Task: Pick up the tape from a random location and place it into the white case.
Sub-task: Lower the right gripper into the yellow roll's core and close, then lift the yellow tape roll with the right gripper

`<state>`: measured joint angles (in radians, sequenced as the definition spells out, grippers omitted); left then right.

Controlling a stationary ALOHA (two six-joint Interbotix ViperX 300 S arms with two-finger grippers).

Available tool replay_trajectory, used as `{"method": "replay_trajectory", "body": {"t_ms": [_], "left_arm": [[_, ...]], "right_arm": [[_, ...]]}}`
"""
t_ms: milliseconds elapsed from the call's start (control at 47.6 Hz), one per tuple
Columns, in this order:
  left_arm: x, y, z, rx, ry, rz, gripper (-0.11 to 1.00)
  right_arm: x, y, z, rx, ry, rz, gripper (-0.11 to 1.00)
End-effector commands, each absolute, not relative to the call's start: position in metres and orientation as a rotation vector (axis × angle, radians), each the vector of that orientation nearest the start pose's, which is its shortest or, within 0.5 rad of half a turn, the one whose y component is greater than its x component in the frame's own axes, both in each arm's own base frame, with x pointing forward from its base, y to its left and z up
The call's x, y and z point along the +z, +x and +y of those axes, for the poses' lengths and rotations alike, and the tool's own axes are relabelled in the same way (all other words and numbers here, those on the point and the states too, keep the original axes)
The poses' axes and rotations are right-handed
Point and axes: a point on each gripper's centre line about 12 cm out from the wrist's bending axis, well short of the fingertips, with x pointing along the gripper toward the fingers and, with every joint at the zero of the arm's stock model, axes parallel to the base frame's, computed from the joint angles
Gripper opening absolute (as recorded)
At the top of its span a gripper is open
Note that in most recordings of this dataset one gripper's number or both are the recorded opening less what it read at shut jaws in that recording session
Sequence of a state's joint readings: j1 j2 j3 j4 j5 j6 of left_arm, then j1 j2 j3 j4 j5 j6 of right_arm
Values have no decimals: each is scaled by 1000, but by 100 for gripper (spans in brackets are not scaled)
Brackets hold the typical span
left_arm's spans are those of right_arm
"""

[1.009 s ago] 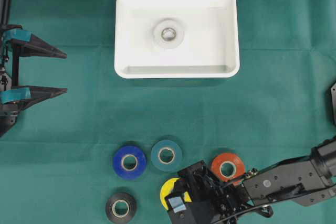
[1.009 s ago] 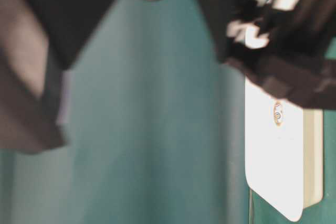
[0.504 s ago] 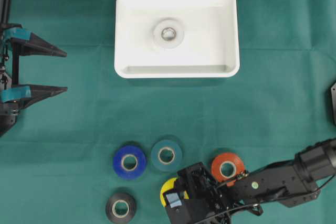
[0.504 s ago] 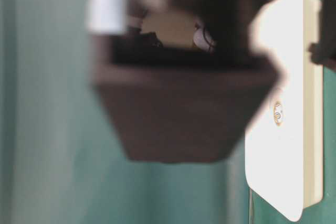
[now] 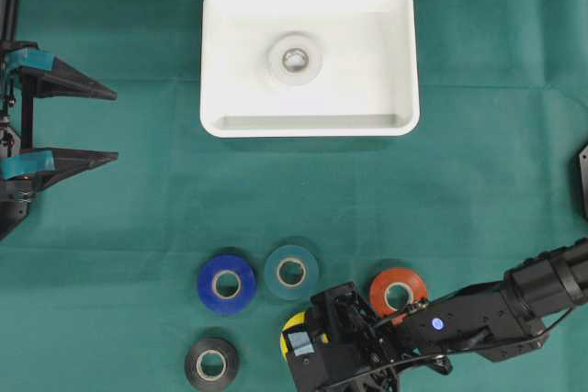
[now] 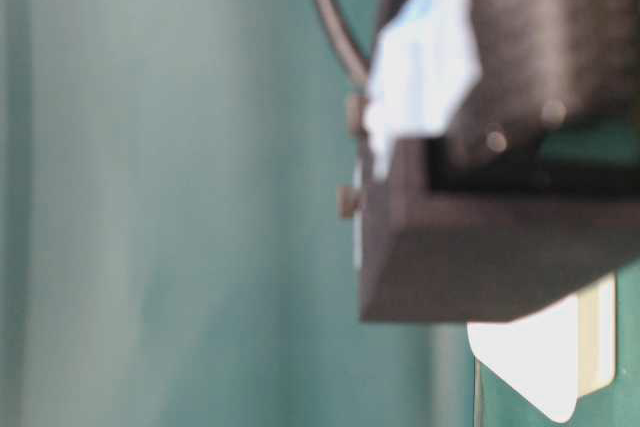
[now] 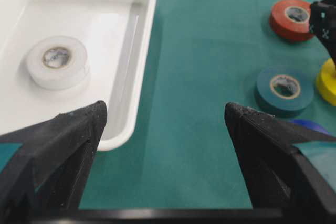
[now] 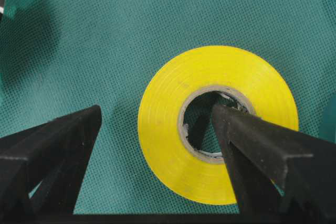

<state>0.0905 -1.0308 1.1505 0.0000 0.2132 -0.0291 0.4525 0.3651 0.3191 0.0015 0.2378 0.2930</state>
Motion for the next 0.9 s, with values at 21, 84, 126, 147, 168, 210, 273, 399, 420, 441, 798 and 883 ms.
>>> {"method": "replay_trajectory", "body": {"t_ms": [21,84,126,147,168,210,273,399,420,441,798,883], "left_arm": [[260,184,17,96,-44,330,96],[259,184,17,96,-43,333,97],[259,184,17,96,-44,333,96],[258,184,17,96,-44,333,96],[259,184,17,96,-44,331,96],[258,184,17,97,-45,333,96],[258,184,17,96,-43,334,96],[258,184,17,96,-44,333,96],[258,184,17,96,-44,334,97],[258,184,17,96,-44,333,96],[258,184,17,96,-44,334,96],[258,184,17,97,-43,333,96]], "right_arm": [[112,423,203,282,73,931,89],[112,423,203,282,73,929,87],[112,423,202,280,72,930,84],[112,424,202,281,71,929,82],[112,424,202,281,69,930,78],[111,423,201,279,65,933,70],[111,424,200,277,67,932,52],[111,425,197,272,68,935,31],[111,425,197,272,68,935,31],[111,425,198,272,69,933,31],[112,425,198,273,68,931,31],[113,426,198,274,68,930,31]]}}
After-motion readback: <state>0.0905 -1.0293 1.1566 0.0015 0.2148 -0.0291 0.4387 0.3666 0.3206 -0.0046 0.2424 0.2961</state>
